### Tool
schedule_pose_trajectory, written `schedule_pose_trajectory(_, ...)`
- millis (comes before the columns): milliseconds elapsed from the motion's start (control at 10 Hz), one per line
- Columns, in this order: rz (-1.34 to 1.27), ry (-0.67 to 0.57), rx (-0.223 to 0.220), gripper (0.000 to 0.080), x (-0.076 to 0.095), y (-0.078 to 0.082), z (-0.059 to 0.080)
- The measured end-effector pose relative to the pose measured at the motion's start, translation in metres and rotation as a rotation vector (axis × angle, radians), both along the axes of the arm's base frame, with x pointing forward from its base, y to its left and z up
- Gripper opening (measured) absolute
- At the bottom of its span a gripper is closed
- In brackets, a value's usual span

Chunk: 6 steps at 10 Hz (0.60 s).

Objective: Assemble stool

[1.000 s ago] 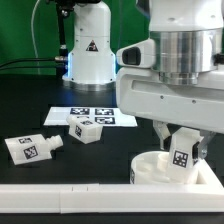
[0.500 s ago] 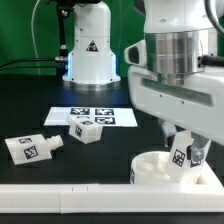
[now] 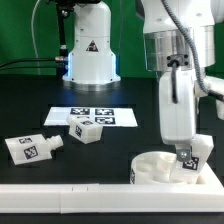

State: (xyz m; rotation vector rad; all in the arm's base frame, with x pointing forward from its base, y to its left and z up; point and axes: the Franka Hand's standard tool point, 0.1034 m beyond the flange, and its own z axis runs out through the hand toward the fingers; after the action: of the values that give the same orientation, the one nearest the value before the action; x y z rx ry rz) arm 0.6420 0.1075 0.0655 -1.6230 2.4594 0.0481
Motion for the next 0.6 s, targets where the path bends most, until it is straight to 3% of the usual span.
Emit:
schedule_pose_trajectory(100,-0.01,0.001,0.001,0.0337,0.0,0.0,0.0)
schedule_pose_trajectory(200,-0.009,0.002,0.001,0.042,0.0,0.0,-0.001)
schedule_pose_trajectory(300,0.043,-0.005,-0.007,0.0552,0.0,0.0,0.0)
schedule_pose_trajectory(400,0.185,-0.028,-0.023,0.0552,0.002,0.0,0.005)
schedule_pose_trajectory(500,0.358,-0.057,-0.047,0.063,0.003,0.001,0.013)
schedule_pose_trajectory(600,0.599,-0.074,-0.075,0.0643,0.003,0.004,0.023)
